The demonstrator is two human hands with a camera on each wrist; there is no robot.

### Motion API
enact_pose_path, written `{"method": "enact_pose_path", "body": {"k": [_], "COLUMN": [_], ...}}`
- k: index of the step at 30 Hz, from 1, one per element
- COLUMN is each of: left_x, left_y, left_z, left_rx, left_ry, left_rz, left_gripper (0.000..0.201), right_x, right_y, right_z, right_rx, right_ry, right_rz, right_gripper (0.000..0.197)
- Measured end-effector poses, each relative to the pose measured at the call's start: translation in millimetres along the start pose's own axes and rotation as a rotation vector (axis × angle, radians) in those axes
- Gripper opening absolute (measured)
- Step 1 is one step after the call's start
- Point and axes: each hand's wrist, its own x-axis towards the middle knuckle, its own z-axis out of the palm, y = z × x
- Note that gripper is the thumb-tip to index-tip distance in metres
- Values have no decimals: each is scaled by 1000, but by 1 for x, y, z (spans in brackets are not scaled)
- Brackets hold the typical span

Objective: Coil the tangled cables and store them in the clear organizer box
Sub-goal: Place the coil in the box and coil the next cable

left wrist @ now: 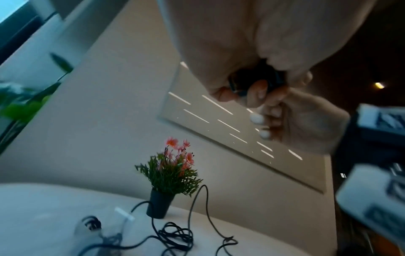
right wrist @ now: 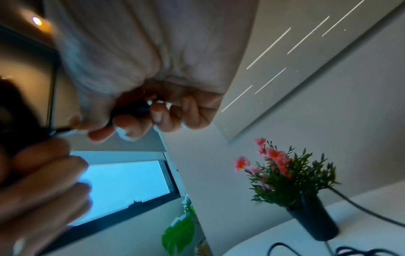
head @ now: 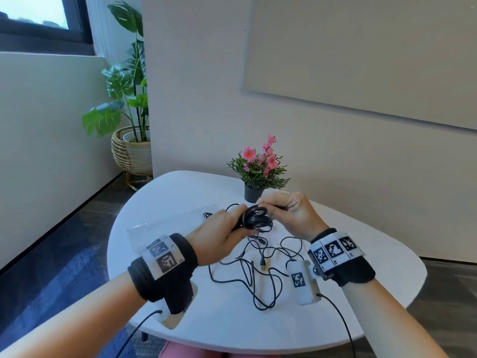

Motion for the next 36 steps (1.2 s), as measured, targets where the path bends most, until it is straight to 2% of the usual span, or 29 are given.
{"method": "enact_pose_path", "body": {"k": [3,5,7,9,11,16,18,23,27,29,32,34,36], "left_x": [4,4,6,9,12,9,7,2,-2,-3,-3,-1,2], "left_y": [-3,-5,-5,-2,-1,-14,-19,-17,-19,-22,-20,-16,-15], "left_z": [1,2,7,10,9,10,13,17,19,20,22,21,19], "left_rx": [-157,-236,-404,-647,-746,-743,-713,-766,-791,-770,-764,-765,-786], "left_ry": [110,129,152,243,291,244,253,301,275,252,249,283,313], "left_rz": [-140,-222,-292,-360,-385,-434,-410,-385,-410,-409,-399,-401,-414], "left_gripper": [11,6,10,5,19,9,9,15,30,32,31,31,31], "right_x": [-5,-9,-14,-19,-21,-24,-22,-19,-17,-16,-13,-14,-16], "right_y": [10,14,19,22,20,12,10,10,12,10,11,16,19], "right_z": [5,12,21,30,38,46,46,51,49,50,52,54,58], "right_rx": [-66,-140,-309,-522,-666,-857,-747,-296,-111,83,491,606,603], "right_ry": [98,155,189,191,199,106,115,306,247,302,464,509,515], "right_rz": [21,1,-76,-155,-196,-352,-345,-179,-69,11,176,178,153], "right_gripper": [24,20,24,35,44,25,23,23,23,31,51,57,47]}}
